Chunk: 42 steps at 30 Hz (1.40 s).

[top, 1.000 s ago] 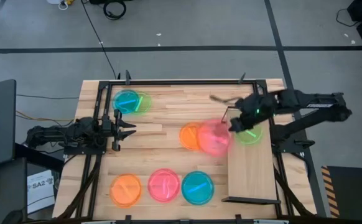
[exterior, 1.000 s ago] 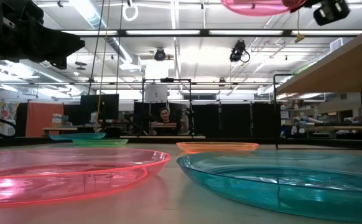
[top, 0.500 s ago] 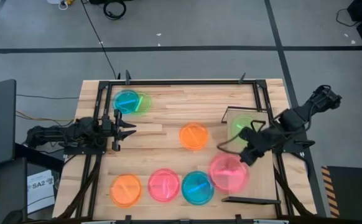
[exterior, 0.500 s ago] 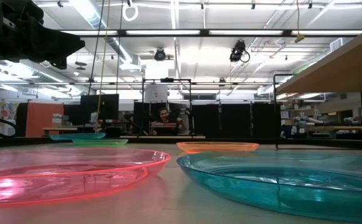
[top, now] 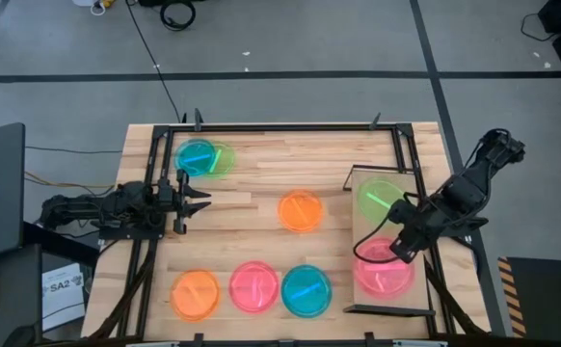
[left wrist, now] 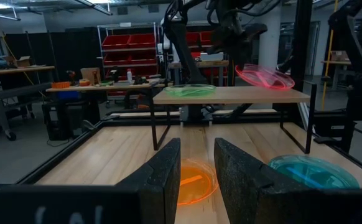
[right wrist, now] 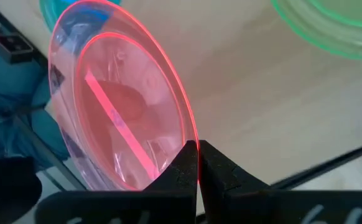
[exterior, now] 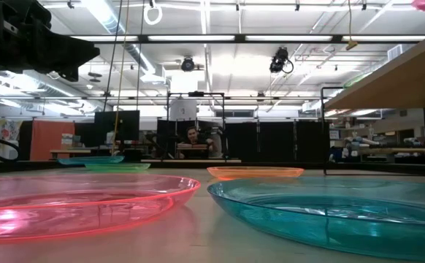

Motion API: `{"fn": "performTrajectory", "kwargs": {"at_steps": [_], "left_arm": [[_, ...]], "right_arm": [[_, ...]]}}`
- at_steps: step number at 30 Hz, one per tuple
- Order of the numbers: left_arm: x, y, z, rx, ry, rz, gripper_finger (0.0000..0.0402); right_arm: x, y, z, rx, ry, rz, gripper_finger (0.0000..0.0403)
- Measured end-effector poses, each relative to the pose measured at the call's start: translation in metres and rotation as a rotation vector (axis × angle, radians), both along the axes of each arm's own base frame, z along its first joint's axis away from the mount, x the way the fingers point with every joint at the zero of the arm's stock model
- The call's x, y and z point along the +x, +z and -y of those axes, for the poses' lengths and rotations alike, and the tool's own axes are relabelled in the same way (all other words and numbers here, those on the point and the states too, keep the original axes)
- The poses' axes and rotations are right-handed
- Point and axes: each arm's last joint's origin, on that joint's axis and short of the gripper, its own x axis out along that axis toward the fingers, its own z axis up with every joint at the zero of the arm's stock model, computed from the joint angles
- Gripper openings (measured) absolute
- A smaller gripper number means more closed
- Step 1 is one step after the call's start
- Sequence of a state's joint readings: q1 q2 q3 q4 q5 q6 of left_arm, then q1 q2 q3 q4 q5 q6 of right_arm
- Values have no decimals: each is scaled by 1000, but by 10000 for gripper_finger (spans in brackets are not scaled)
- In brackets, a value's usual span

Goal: Place and stack plates onto a shelf
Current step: Put the top pink transparent plate on the shelf, then stack the top blue transparent plate on top of the green transparent plate on the shelf

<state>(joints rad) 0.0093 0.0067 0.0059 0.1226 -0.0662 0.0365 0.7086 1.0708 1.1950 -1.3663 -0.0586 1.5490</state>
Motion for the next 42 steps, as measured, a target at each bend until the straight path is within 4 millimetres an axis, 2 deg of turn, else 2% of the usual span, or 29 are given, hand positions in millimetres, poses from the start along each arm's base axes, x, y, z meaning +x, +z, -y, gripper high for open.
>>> {"fn": "performTrajectory", "kwargs": {"at_steps": [7,23,42], "left_arm": [[0,0,0,0,0,0,105],[0,0,0,0,0,0,105],[0,0,0,0,-1,0,105]], "right_arm": [[-5,-1,0,10,0,-63,12],[-6,-1,1,4,4,-75,15],[-10,-3,4,-9,-7,-152,71]]}}
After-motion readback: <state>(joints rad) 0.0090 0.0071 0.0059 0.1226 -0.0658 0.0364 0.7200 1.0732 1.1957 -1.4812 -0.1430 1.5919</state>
